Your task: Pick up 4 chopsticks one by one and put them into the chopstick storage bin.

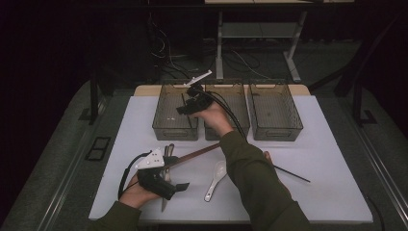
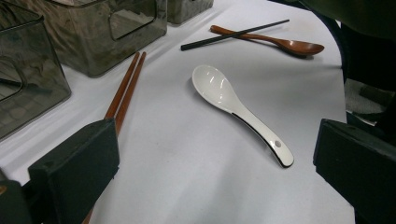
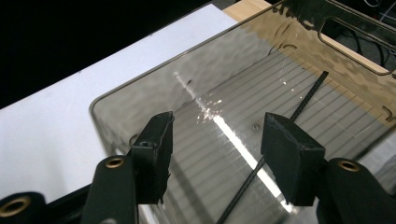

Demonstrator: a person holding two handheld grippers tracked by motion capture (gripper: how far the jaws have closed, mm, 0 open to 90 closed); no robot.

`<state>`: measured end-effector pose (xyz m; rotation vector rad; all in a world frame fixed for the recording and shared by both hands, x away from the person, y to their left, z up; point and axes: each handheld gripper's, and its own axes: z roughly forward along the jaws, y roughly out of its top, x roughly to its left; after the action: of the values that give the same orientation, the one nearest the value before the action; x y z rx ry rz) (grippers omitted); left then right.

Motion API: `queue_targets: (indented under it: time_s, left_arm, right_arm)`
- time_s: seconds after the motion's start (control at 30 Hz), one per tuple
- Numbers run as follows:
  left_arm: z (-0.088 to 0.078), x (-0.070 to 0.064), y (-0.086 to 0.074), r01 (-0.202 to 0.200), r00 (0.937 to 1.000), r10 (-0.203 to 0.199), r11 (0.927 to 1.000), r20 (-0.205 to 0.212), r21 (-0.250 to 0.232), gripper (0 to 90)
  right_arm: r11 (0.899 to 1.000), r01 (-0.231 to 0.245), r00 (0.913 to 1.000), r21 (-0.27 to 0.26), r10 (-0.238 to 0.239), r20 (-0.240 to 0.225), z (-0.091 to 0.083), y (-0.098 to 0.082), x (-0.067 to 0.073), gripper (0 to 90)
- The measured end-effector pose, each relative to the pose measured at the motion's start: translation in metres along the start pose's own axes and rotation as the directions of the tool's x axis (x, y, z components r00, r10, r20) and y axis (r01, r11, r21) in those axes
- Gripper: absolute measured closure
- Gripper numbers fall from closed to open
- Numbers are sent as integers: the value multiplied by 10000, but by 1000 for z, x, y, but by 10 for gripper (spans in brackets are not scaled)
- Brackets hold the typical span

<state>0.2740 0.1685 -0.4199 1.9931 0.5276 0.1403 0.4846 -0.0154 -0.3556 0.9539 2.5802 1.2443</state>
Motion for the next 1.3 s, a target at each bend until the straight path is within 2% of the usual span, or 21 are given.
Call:
queue_targets:
  time_s: [0.17,0.5,0.67,0.83,1.3]
  left_arm:
    - [-1,0,0,-22,10000,22,10000,-31,-15,0]
    - [-1,0,0,8,10000,-9,10000,-90,-48,0]
    - [-1,1,0,3,9999,-3,10000,-115,-18,0]
    - [-1,0,0,78,9999,-79,10000,-125,-49,0]
    - [-2,2,-1,121,9998,-122,9999,-178,-61,0]
  right_arm:
    - [9997,252,9995,-55,-253,-196,-16,-7,-3,415]
    - [9987,515,9985,1,-515,-172,-46,-19,-5,345]
    - [9981,612,9979,-115,-614,-212,-68,-27,-9,340]
    - [9969,783,9968,-25,-783,-157,-83,-37,-10,324]
    - [9945,949,9953,-443,-957,-165,-123,-70,-15,292]
